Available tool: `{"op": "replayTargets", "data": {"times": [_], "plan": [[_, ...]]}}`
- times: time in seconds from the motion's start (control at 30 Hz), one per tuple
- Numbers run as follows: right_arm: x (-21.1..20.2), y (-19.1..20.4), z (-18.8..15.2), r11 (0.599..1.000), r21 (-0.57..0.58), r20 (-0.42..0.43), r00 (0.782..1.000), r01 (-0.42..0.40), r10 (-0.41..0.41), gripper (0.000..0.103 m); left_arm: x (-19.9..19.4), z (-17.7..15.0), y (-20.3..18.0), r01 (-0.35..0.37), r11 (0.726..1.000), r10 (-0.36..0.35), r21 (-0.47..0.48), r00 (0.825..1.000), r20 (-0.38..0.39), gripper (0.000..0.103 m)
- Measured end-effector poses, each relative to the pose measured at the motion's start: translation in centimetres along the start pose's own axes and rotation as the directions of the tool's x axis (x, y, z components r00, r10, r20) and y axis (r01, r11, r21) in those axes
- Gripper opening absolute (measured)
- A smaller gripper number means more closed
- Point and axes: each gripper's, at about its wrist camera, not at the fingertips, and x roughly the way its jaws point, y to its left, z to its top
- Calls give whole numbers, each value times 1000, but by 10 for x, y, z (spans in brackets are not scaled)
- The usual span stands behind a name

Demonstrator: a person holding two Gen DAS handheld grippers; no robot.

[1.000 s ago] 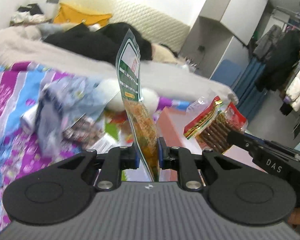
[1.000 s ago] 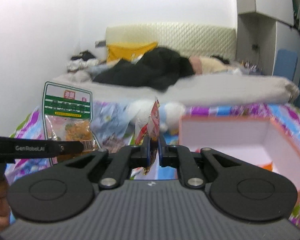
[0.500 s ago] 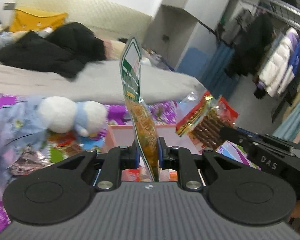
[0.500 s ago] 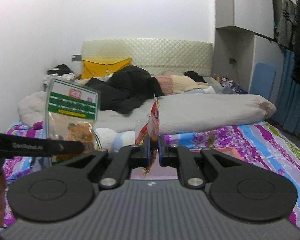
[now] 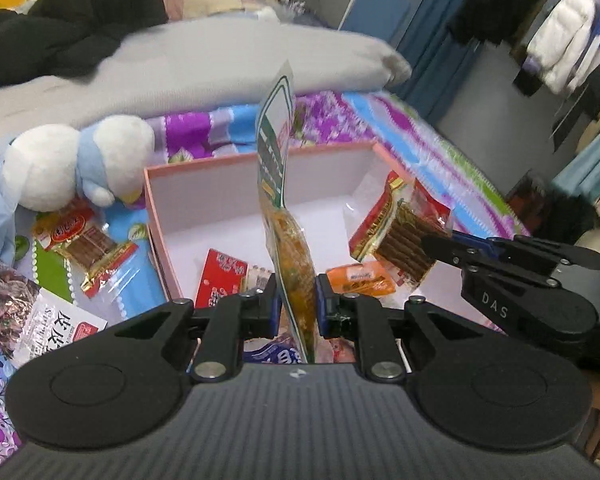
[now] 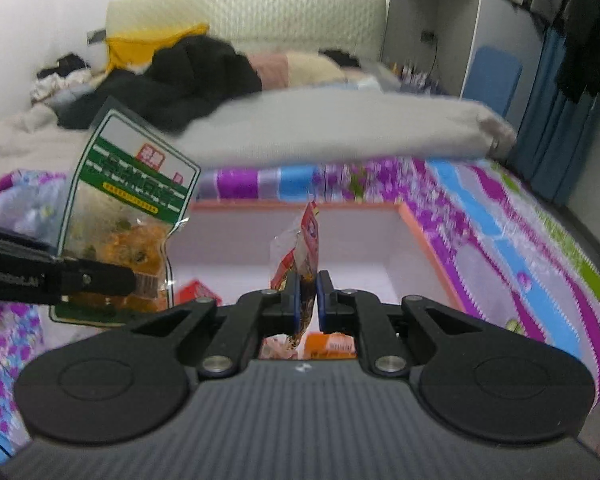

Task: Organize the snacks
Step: 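Open both grippers to drop both snacks into the pink box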

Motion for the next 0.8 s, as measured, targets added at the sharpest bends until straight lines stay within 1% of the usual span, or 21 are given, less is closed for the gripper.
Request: {"op": "replayTargets", "data": {"times": [0.07,0.1,0.2,0.3,0.37,0.4,0.43,0.47,0.5,0.53,0.57,0.63,0.73,0.8], "plan": [[5,-1,-5,1000,1,-25,1000,2,-2,13,7,-3,-2,-22,1000,22,11,1000,-8,20],[9,-2,-9,1000,-2,-42,999,3,-3,13,9,-6,0,-22,1000,22,9,1000,-13,20],[16,-5,-21,999,47,-65,998,0,3,13,15,-12,2,-40,999,40,6,999,-33,20],[23,-3,-29,998,56,-88,996,0,5,14,16,-14,4,-52,999,52,5,998,-39,20],[23,-3,-33,998,62,-89,996,-12,18,19,11,-13,3,-65,998,65,22,998,-19,22],[22,-4,-33,997,71,-82,996,-20,26,22,10,-13,3,-68,997,69,29,997,-21,29],[21,-6,-33,997,80,-75,997,-22,28,30,10,-12,4,-66,997,66,31,997,-25,47],[19,-6,-32,996,89,-67,997,-21,27,38,9,-12,4,-62,998,63,31,998,-24,58],[16,-7,-31,995,96,-55,998,-16,21,54,7,-12,4,-69,997,70,30,997,-14,72],[15,-9,-30,995,97,-44,999,-12,17,65,3,-13,3,-91,995,91,37,996,12,73],[12,-9,-28,996,94,-31,999,-11,14,64,-2,-13,1,-101,994,99,50,995,30,73],[6,-11,-24,995,94,-13,1000,-11,13,64,-12,-13,-2,-97,993,93,70,994,56,73],[-8,-13,-19,994,110,33,999,-18,14,64,-31,-14,-2,-89,994,81,69,991,109,73],[-19,-11,-15,993,113,68,997,-29,21,64,-45,-15,-3,-97,992,85,77,986,145,73]]}}
